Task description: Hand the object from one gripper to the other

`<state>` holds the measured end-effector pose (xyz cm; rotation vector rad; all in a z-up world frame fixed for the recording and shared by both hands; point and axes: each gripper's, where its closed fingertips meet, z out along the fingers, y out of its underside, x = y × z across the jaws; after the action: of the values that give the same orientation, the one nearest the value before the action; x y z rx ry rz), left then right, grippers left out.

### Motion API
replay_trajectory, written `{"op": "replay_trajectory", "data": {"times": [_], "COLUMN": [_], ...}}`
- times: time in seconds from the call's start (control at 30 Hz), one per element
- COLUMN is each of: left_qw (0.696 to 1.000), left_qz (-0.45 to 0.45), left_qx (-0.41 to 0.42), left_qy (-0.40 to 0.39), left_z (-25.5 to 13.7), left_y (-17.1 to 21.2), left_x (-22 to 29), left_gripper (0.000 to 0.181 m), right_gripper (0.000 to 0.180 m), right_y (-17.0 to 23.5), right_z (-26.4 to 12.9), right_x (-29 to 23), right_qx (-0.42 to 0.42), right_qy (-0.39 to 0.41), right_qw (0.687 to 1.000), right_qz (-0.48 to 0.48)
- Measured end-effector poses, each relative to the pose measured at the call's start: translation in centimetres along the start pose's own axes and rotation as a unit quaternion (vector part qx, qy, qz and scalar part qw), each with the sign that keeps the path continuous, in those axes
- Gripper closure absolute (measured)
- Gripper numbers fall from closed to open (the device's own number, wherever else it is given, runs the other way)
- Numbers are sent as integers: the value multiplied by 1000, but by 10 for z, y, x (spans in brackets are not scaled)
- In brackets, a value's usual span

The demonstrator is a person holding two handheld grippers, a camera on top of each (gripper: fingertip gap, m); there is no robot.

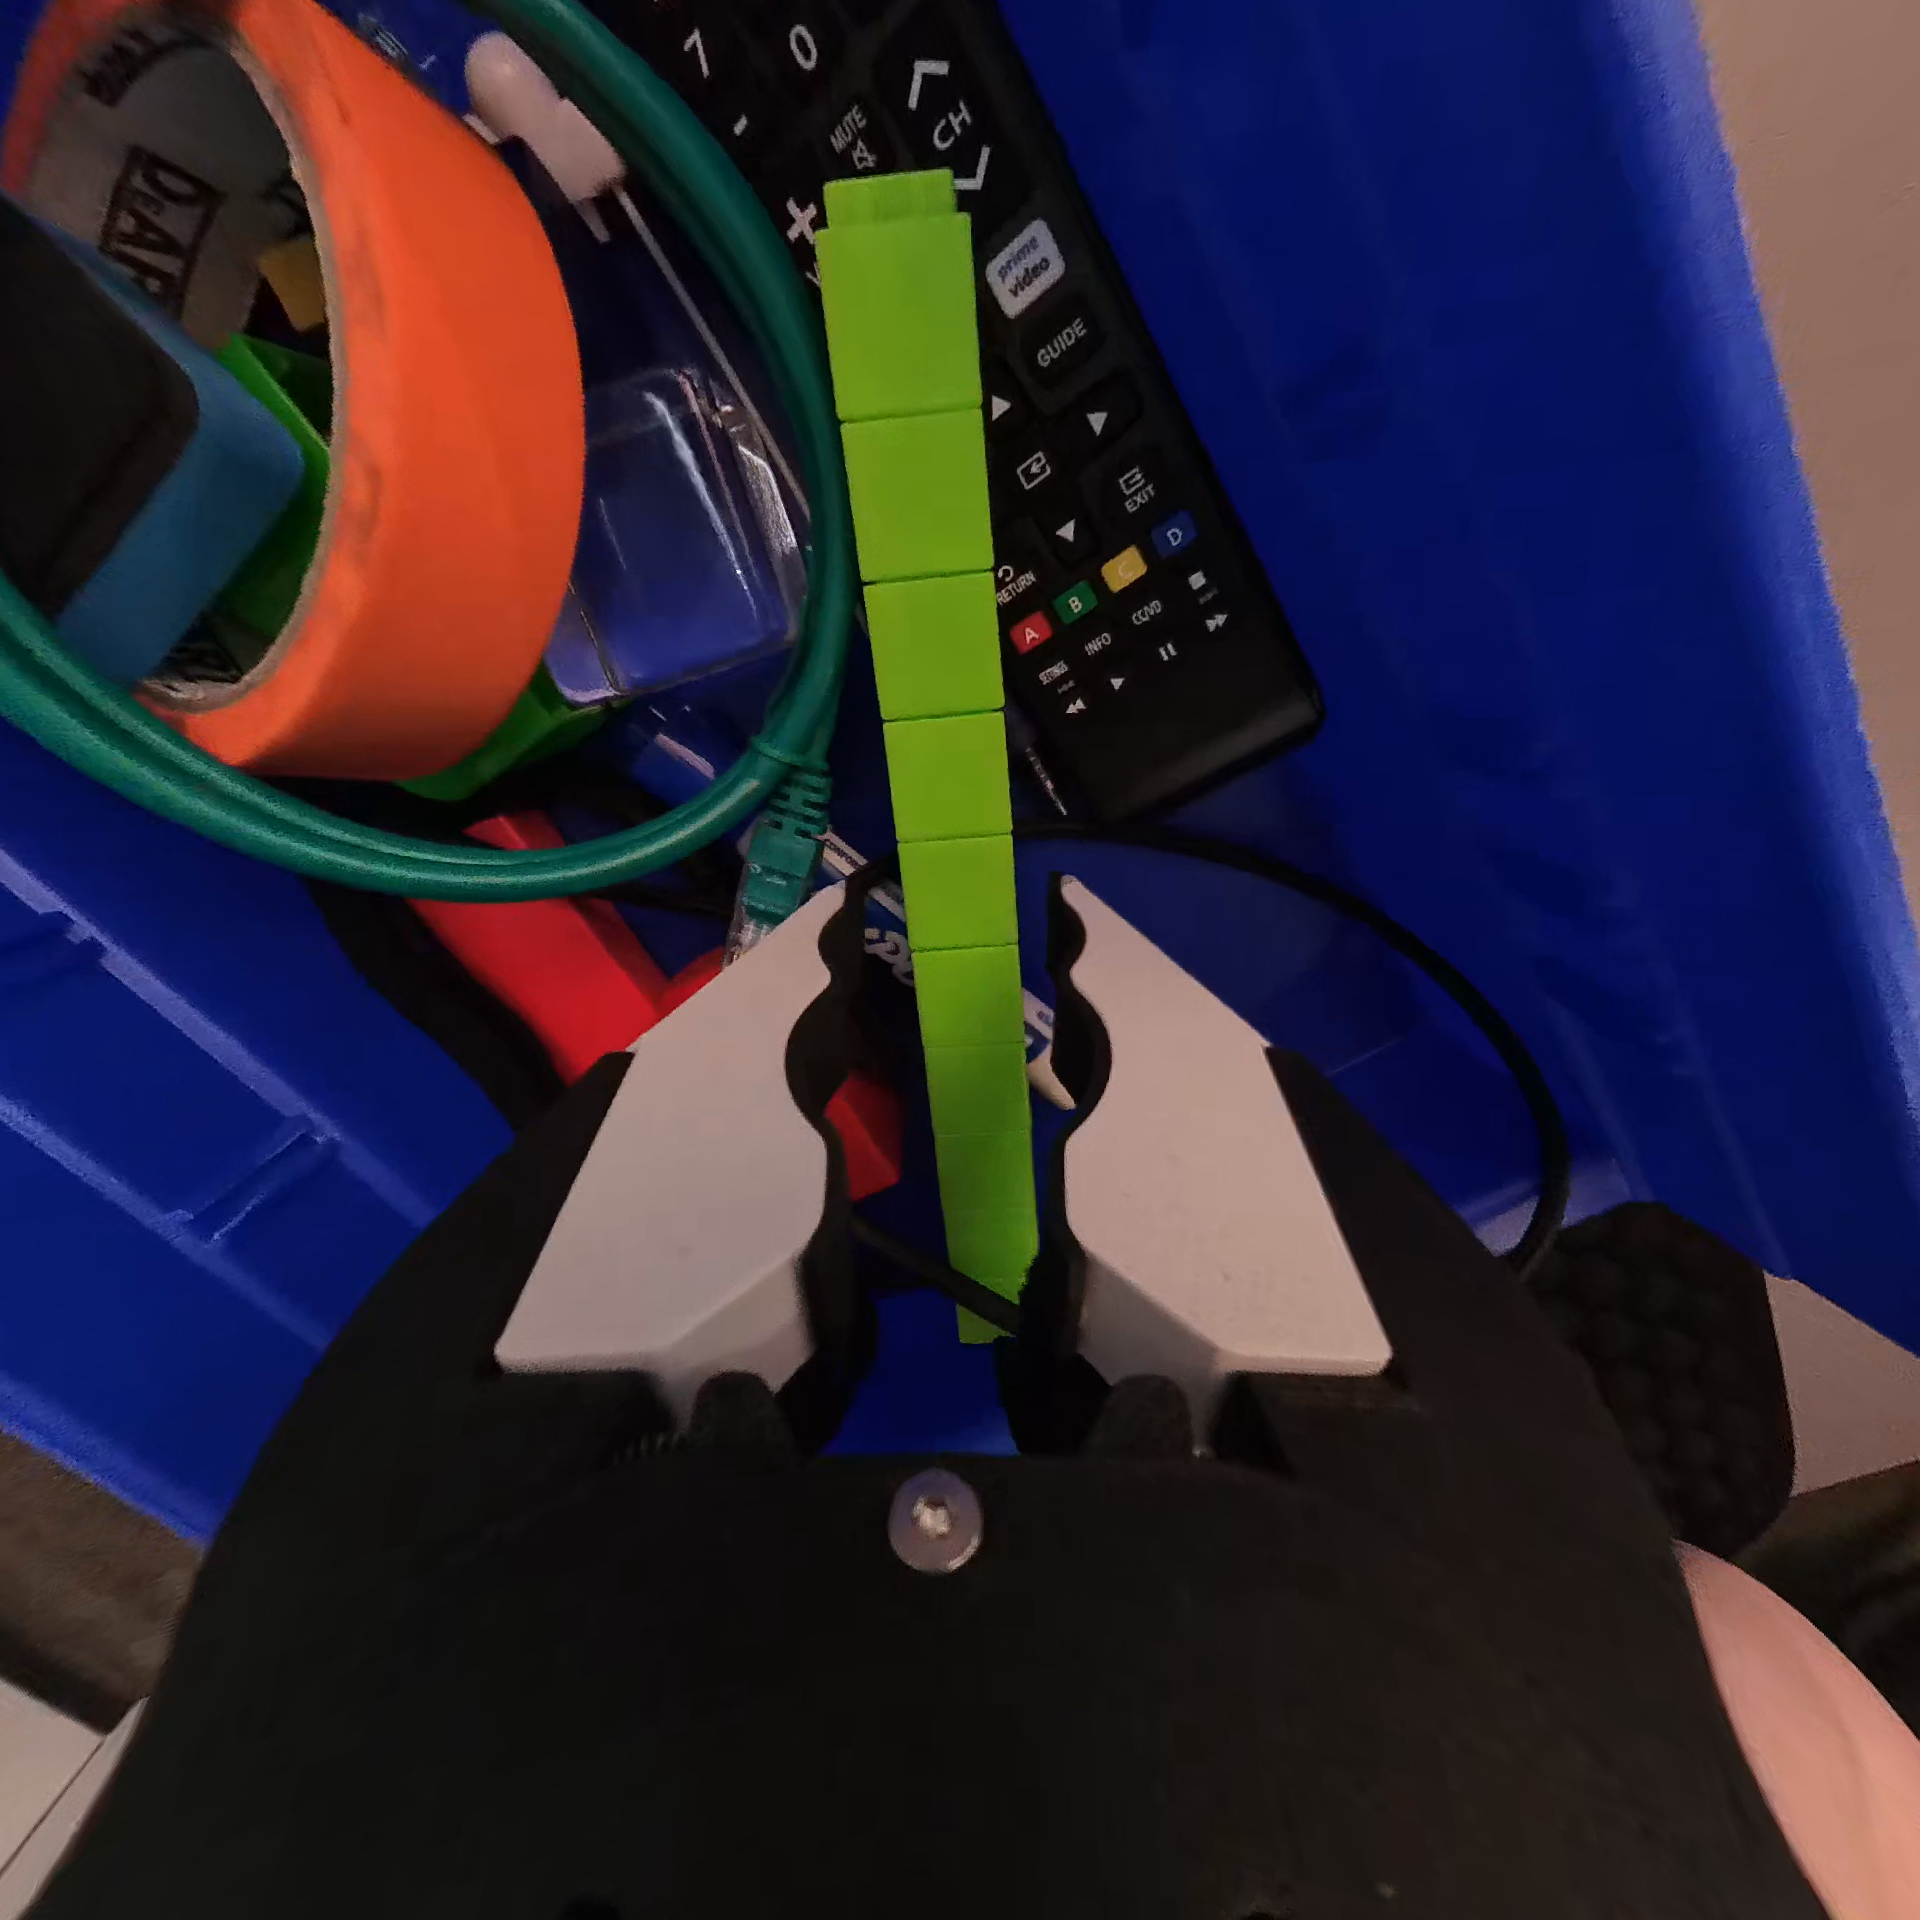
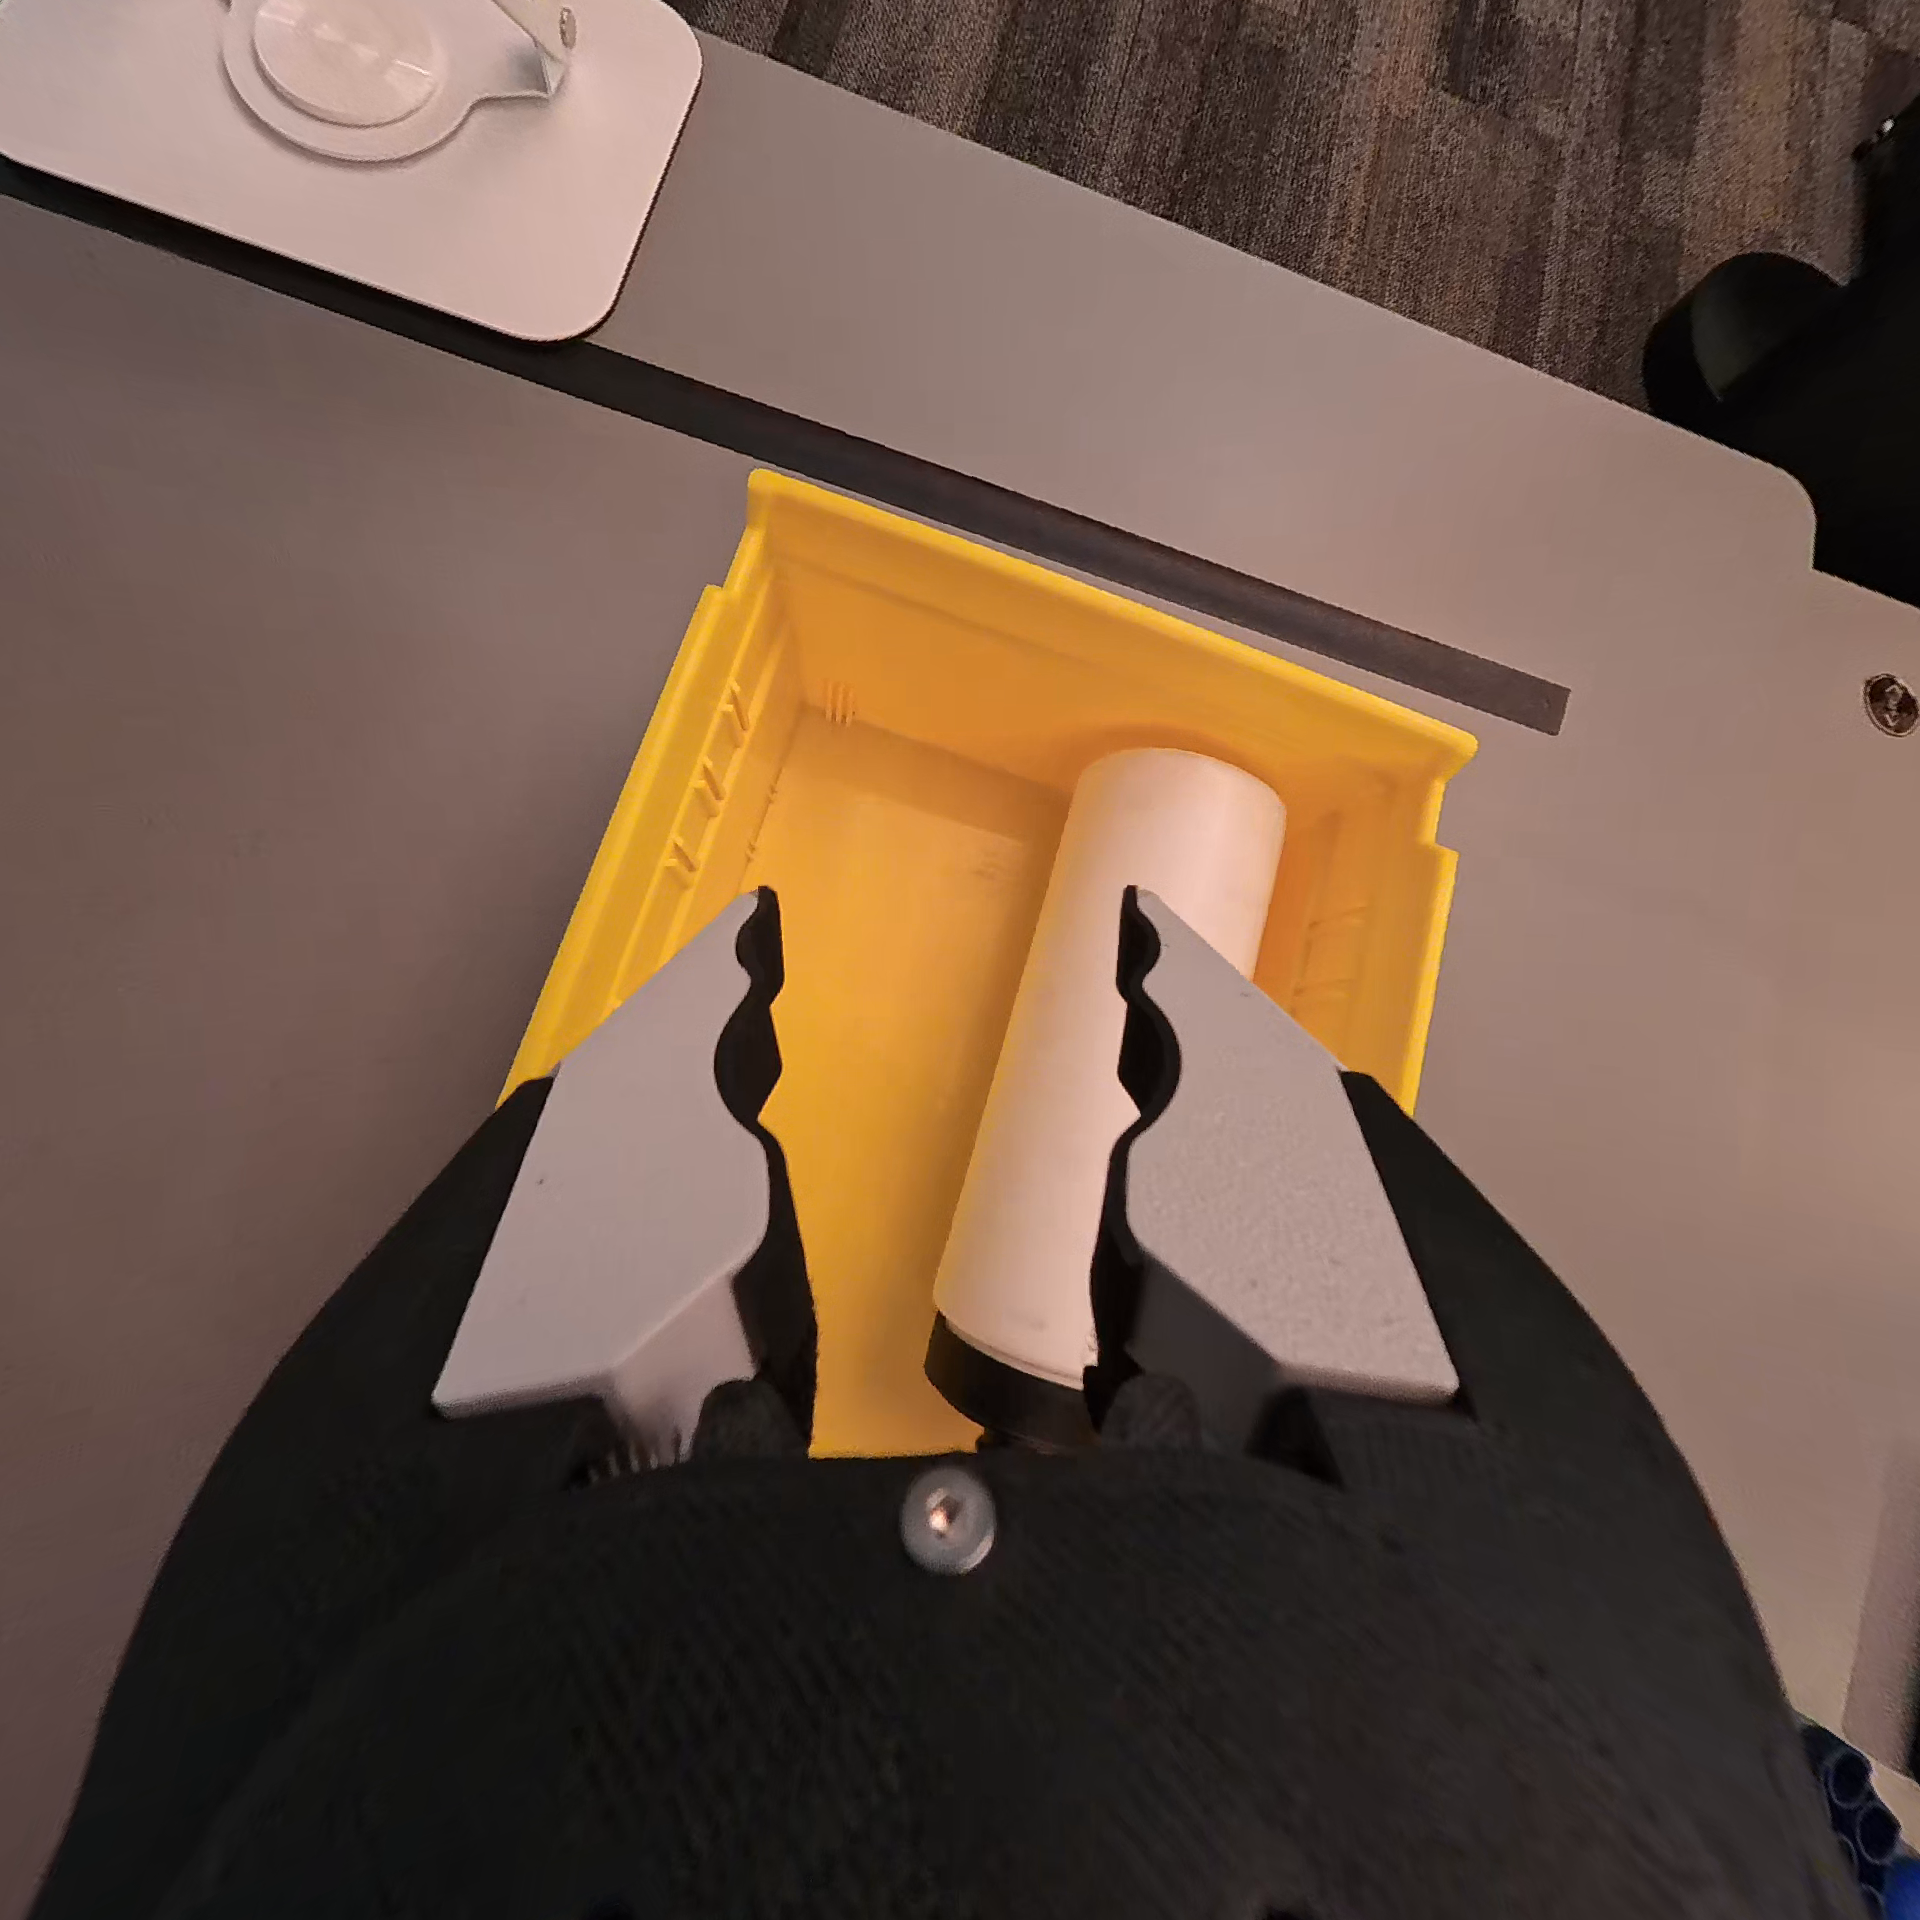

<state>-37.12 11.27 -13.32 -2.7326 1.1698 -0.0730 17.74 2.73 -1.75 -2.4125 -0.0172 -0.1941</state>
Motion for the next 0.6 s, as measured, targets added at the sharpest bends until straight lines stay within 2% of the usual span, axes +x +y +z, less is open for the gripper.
{"op": "replay_trajectory", "data": {"times": [0.13,0.43,0.6], "left_qw": [1000,997,997], "left_qz": [12,26,2], "left_qx": [-12,-66,-74], "left_qy": [-9,-10,18], "left_z": [2,15,11], "left_y": [2,8,10], "left_x": [0,7,11], "left_gripper": [158,158,160], "right_gripper": [115,115,115], "right_y": [2,6,9], "right_z": [2,6,8], "right_x": [-2,-5,-5], "right_qx": [-7,-18,-25], "right_qy": [-3,-10,-12], "right_qw": [1000,1000,999], "right_qz": [-5,-15,-18]}}
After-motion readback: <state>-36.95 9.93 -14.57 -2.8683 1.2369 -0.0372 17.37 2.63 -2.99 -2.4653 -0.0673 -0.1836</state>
